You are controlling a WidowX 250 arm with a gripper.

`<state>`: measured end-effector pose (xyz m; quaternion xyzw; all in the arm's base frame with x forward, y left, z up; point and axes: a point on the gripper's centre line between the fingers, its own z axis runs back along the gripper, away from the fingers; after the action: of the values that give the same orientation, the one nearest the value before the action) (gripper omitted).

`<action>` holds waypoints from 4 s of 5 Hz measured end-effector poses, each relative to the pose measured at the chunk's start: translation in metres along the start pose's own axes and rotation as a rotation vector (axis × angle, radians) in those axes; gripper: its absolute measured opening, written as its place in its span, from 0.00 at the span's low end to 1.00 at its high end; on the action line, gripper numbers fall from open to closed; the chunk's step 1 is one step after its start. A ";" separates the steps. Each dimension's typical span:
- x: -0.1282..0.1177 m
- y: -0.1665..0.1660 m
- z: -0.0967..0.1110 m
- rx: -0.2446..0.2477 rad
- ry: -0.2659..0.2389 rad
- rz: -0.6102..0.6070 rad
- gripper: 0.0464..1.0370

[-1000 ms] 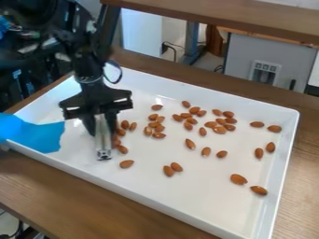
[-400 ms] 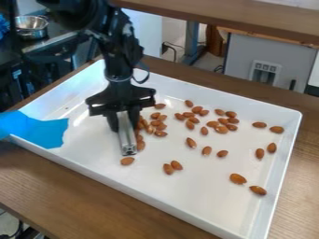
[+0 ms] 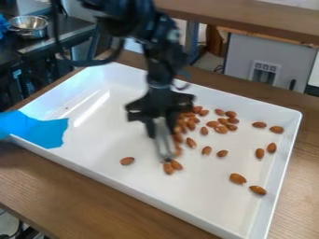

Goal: Sweep into pile

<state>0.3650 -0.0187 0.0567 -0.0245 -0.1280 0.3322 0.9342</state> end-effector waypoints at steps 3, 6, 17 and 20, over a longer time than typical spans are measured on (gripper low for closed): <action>-0.044 -0.084 -0.001 -0.043 -0.007 -0.066 0.33; -0.056 -0.125 0.002 -0.031 0.011 -0.083 0.33; -0.047 0.103 0.036 0.202 -0.144 0.631 0.33; -0.049 0.066 0.017 0.244 -0.151 0.639 0.33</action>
<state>0.2836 0.0008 0.0536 0.0730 -0.1419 0.6215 0.7670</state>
